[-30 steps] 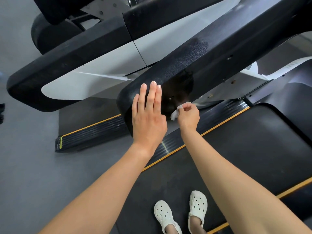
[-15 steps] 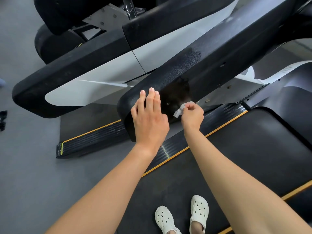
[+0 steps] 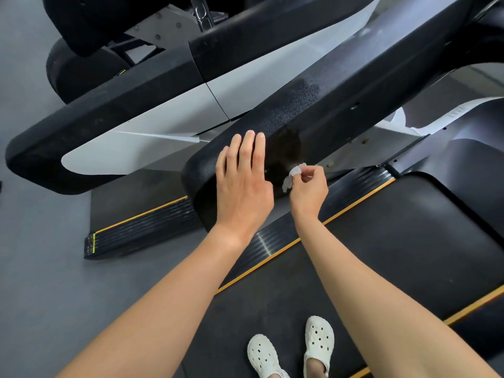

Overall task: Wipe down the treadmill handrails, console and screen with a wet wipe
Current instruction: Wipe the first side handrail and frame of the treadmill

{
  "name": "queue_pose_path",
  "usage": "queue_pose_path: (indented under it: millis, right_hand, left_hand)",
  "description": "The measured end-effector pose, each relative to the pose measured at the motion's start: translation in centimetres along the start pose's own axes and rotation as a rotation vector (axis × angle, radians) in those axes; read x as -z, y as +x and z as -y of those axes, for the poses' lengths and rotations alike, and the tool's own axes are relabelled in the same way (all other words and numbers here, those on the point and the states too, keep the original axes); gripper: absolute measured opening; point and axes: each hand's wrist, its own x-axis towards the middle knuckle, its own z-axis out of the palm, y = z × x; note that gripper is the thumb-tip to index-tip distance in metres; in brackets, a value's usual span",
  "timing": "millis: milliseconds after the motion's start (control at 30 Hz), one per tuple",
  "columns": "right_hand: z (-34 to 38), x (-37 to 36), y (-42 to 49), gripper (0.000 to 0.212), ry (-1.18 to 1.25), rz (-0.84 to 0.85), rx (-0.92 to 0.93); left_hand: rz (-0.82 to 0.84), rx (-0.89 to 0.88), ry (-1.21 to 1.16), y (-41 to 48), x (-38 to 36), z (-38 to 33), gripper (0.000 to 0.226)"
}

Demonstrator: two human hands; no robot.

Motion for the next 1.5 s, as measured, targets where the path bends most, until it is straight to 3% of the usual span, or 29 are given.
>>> queue_pose_path:
  millis: [133,333,433,667,967,1233,1300,1500]
  right_hand:
    - [-2.2,-0.5,1.5,0.010,-0.132,0.098,-0.129]
    - [-0.2,-0.5,0.6,0.011,0.135,-0.092,-0.065]
    - [0.0,-0.5,0.7,0.011,0.153,-0.126,-0.015]
    - [-1.8,-0.6,2.7,0.025,0.015,0.043,-0.271]
    - [3.6,0.4,1.1,0.014,0.205,-0.175,-0.030]
    - [2.4,0.7,2.0,0.021,0.050,-0.101,-0.212]
    - [3.5,0.8,1.3,0.022,0.090,-0.125,-0.132]
    - [6.7,0.4,-1.1,0.006,0.134,-0.132,0.412]
  left_hand:
    - [-0.039,-0.006,0.017,-0.3,-1.1,0.4,0.078]
    - [-0.113,-0.020,0.003,-0.1,-2.0,0.6,0.073]
    - [-0.144,-0.015,0.001,0.0,-2.2,0.7,0.071]
    - [-0.126,-0.028,0.024,0.1,-2.3,0.7,0.073]
    - [-0.095,-0.060,0.032,0.1,-1.8,0.9,0.075]
    - [-0.044,-0.035,0.048,0.2,-1.2,0.4,0.076]
    - [-0.038,-0.035,0.048,0.3,-1.1,0.3,0.076]
    - [-0.029,-0.038,0.038,0.3,-0.5,0.3,0.074]
